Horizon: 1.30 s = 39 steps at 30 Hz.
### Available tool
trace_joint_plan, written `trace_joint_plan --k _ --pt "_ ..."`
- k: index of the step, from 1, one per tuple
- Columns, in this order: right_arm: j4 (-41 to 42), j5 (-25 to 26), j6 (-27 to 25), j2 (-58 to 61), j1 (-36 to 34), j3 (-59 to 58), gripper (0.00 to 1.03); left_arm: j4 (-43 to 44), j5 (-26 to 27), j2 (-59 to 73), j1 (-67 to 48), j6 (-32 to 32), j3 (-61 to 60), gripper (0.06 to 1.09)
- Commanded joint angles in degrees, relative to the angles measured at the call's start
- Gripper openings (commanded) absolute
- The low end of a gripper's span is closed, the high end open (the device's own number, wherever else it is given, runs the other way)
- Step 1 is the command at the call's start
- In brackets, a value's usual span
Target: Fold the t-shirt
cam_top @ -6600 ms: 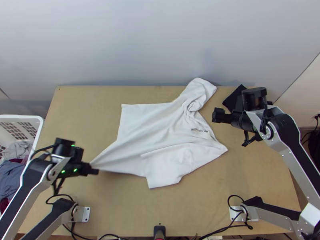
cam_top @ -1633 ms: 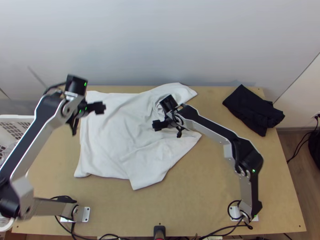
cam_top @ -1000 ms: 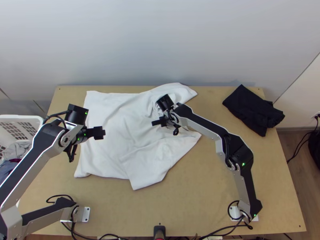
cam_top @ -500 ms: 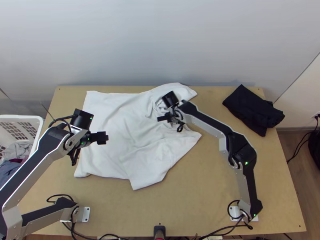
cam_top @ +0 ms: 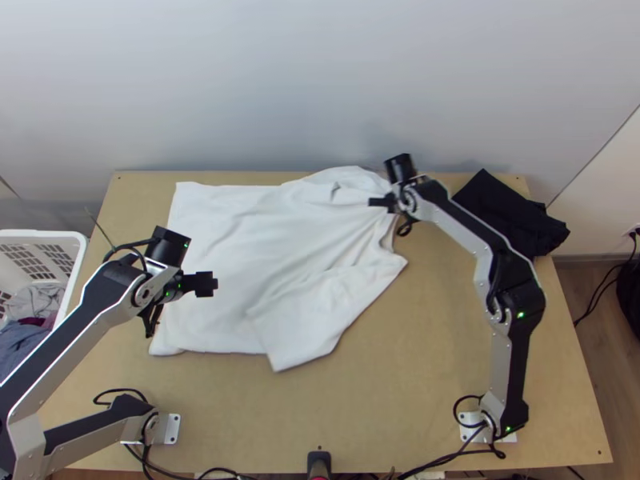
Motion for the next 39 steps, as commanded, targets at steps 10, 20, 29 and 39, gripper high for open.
trace_joint_plan --k 10,20,29,39 --pt "-10.36 -5.34 8.16 -8.22 -1.33 0.26 0.97 1.57 0.02 -2.48 2.08 0.37 -3.94 1.04" --pt "-15.63 -22.57 9.74 -19.91 8.78 -0.71 0.99 1.31 1.16 -4.5 3.58 -1.13 -5.52 1.04" --pt "-15.98 -22.65 6.05 -19.55 22.93 -2.65 0.98 0.78 1.16 -6.78 5.95 -2.27 -8.16 1.04" --pt "-17.74 -23.18 4.65 -11.03 36.03 0.43 0.98 0.17 1.16 -9.33 7.27 -3.32 -10.27 1.04"
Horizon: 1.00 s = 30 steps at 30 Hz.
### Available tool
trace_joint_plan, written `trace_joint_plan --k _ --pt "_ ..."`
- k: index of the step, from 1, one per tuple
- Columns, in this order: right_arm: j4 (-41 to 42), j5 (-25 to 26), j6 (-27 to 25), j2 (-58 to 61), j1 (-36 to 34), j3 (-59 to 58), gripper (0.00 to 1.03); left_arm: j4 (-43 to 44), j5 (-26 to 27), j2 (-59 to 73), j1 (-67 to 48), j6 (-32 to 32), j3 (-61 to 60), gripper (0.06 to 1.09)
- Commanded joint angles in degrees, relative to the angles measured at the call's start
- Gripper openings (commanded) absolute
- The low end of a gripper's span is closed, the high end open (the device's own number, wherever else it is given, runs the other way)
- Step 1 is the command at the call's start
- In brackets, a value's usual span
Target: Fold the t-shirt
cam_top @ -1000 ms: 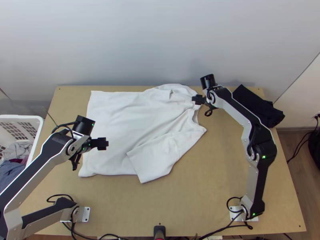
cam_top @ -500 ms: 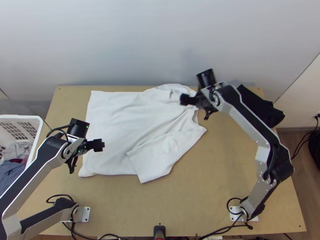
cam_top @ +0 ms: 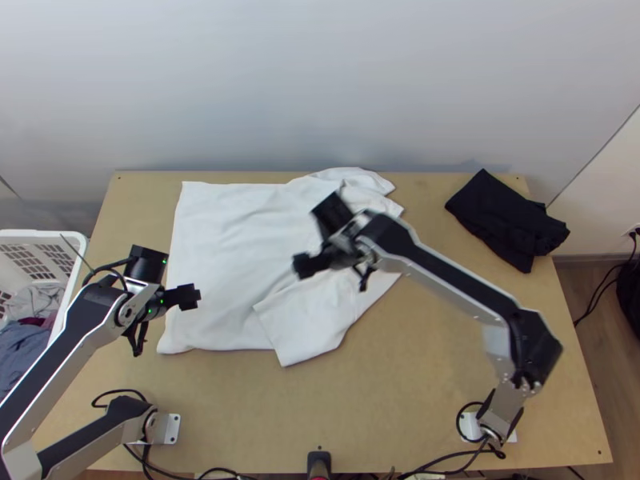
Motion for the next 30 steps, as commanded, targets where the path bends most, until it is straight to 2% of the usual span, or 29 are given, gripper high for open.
trace_joint_plan --k 1,12,22,30 --pt "-0.45 -1.02 -1.12 5.83 8.97 3.01 0.98 -0.4 -0.06 -1.9 1.24 -0.59 -1.7 1.04" --pt "-0.45 -2.08 -3.41 17.61 13.45 11.28 0.98 -0.4 0.03 -4.1 2.29 -1.29 -4.6 1.04" --pt "0.69 5.48 -4.46 23.49 14.51 14.53 0.98 0.04 -0.06 -4.19 2.99 -1.03 -5.22 1.04" --pt "0.69 7.15 -4.29 27.27 15.65 22.0 0.98 0.48 -0.06 -3.84 3.08 -0.77 -5.92 1.04"
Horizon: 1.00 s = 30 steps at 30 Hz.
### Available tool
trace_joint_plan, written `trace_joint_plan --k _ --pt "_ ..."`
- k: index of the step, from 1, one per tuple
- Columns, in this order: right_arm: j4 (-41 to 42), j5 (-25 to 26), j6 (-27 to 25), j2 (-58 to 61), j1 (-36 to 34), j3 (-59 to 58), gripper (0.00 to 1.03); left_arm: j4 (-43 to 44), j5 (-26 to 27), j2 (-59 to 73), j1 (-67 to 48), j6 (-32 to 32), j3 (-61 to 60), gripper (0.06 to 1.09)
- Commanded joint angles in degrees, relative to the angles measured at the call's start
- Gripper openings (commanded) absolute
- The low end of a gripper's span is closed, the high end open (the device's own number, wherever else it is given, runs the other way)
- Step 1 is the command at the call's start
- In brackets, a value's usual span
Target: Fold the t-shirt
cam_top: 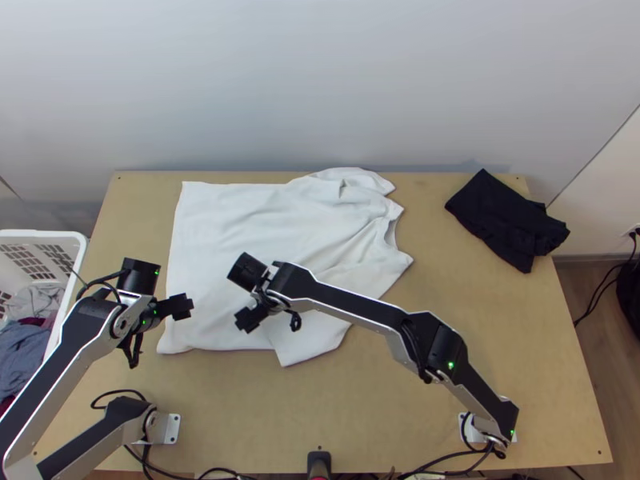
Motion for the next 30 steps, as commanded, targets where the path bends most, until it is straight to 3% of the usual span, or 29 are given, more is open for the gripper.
trace_joint_plan --k 1,6,18,25,27,28,30 --pt "0.12 2.61 -0.03 4.24 1.07 6.13 0.98 0.43 0.0 0.14 0.26 0.28 -0.63 1.04" --pt "-0.41 5.07 -0.03 6.44 0.99 8.51 0.93 0.35 0.0 -0.39 0.61 0.55 -1.07 1.04" --pt "-6.03 7.62 0.24 5.91 1.69 8.42 0.91 0.52 0.18 -0.56 1.76 1.07 -0.89 1.04" --pt "-5.86 10.61 -1.08 6.0 2.66 8.77 0.49 0.35 0.09 -0.91 1.85 1.34 -0.89 1.04" --pt "-5.68 12.1 -2.49 6.17 2.66 8.95 0.23 0.35 0.18 -1.09 1.93 1.34 -0.98 1.04" --pt "-5.5 12.28 -3.37 6.44 2.66 9.12 0.15 0.35 0.18 -1.09 1.85 1.34 -0.98 1.04" --pt "-5.68 12.28 -3.37 6.61 2.57 8.95 0.12 0.35 0.18 -1.09 1.85 1.34 -1.07 1.04"
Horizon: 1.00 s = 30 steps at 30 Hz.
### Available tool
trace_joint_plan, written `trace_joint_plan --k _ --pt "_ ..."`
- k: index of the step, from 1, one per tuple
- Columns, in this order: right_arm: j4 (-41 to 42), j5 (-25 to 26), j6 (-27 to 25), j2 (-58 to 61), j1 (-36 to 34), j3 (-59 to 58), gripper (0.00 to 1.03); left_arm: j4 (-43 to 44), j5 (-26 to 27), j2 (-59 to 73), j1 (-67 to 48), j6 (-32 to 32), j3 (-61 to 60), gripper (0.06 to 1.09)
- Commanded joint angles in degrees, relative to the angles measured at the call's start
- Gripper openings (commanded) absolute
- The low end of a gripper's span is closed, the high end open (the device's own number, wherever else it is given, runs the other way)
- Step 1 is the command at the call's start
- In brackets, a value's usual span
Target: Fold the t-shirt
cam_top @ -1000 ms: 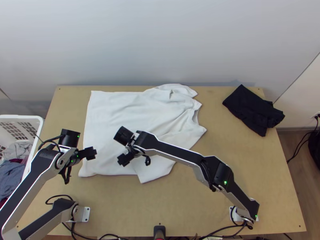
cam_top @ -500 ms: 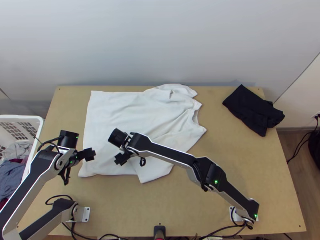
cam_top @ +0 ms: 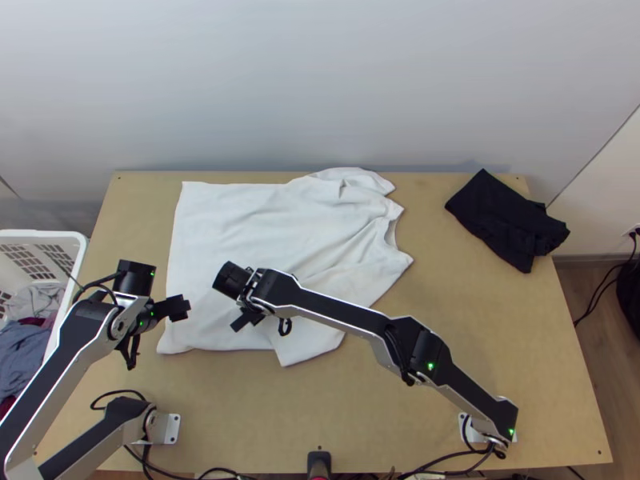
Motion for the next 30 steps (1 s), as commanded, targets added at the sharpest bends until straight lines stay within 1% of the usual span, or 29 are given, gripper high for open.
trace_joint_plan --k 1,3,9,13,15,20,24,30 --pt "0.03 2.18 -1.86 0.58 0.27 0.09 0.09 -0.05 -0.02 -0.22 0.05 0.0 -0.09 1.04" --pt "-0.06 2.62 -1.95 0.58 0.27 0.18 0.03 0.04 0.07 -0.22 0.05 0.0 0.0 1.04" --pt "-2.7 3.85 -1.51 -0.47 -0.17 0.53 0.03 0.22 0.16 -0.04 0.05 0.0 0.27 1.04" --pt "-5.78 3.76 -0.72 -6.89 -2.8 -2.89 0.03 0.22 0.95 -0.13 0.05 0.0 0.35 1.04" --pt "-5.95 3.68 0.16 -13.04 -5.35 -8.43 0.03 0.3 0.95 -0.04 0.05 0.0 0.53 1.04" --pt "-4.63 3.59 0.16 -30.0 -13.35 -28.03 0.03 1.36 1.57 0.93 -0.74 -0.08 1.32 1.04" --pt "-4.54 3.24 0.51 -43.54 -19.5 -40.95 0.03 1.45 1.83 2.07 -2.76 -1.31 3.34 1.04" --pt "-5.34 0.95 0.87 -60.15 -24.34 -55.72 0.03 0.22 3.41 2.42 -3.73 -1.49 4.66 1.04"
